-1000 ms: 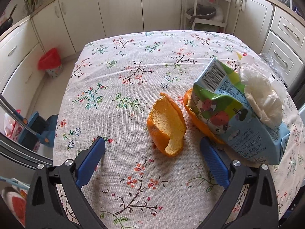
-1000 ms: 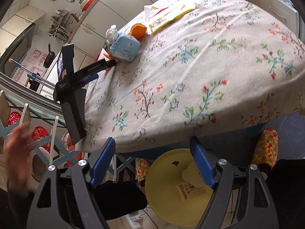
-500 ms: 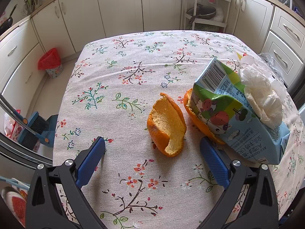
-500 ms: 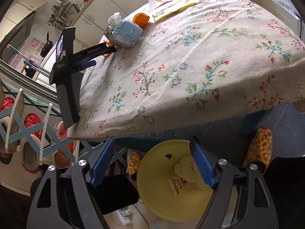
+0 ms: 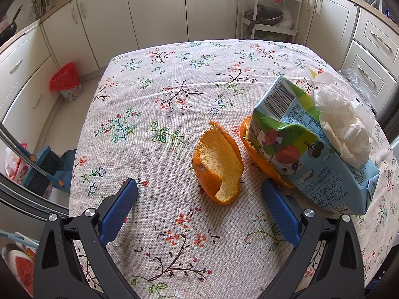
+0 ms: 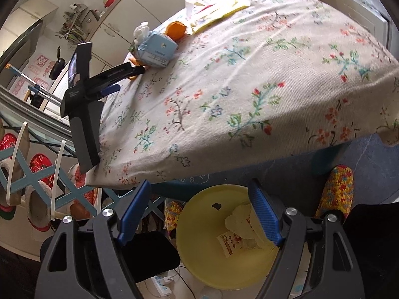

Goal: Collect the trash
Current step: 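Reach the left tool to the second orange peel beside the snack bag, then grasp the orange peel with the left tool while the right tool grasps the white tissue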

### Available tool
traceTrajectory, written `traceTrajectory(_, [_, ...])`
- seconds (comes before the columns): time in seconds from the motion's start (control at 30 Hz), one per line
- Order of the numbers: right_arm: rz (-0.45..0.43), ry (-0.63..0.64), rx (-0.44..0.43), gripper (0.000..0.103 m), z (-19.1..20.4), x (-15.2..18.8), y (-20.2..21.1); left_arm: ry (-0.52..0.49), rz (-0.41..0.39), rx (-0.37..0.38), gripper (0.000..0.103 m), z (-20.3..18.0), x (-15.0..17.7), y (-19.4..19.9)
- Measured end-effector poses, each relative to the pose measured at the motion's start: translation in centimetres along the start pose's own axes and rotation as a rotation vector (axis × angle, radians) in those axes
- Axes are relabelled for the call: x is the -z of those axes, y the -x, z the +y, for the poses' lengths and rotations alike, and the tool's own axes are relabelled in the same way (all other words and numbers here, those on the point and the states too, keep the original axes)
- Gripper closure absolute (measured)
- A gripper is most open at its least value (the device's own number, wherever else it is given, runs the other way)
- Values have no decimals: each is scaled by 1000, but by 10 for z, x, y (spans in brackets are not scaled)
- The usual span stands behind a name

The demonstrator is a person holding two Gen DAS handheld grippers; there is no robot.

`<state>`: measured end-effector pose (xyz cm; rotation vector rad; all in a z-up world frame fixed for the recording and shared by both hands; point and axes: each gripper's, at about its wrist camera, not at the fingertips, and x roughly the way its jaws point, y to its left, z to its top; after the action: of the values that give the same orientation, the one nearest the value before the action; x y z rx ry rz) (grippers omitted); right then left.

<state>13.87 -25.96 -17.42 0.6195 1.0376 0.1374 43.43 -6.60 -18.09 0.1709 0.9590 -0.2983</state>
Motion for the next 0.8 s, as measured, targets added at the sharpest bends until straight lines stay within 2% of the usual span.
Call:
traceTrajectory(0.17, [-66,110,18,26,22,2,14,0,0,0,7,0,0,0])
traceTrajectory(0.3, [-143,268,31,26,50,11,28,0,1,0,7,0,0,0])
traceTrajectory(0.43, [-201,385,20,21,70,8,42,0,1,0,7,0,0,0])
traceTrajectory(0.57, [-224,399,8,19,70,-21,51,-1,1,-1,7,0,0,0])
traceTrajectory(0.8, [-208,409,50,19,60,-100,40,0,3,1,7,0,0,0])
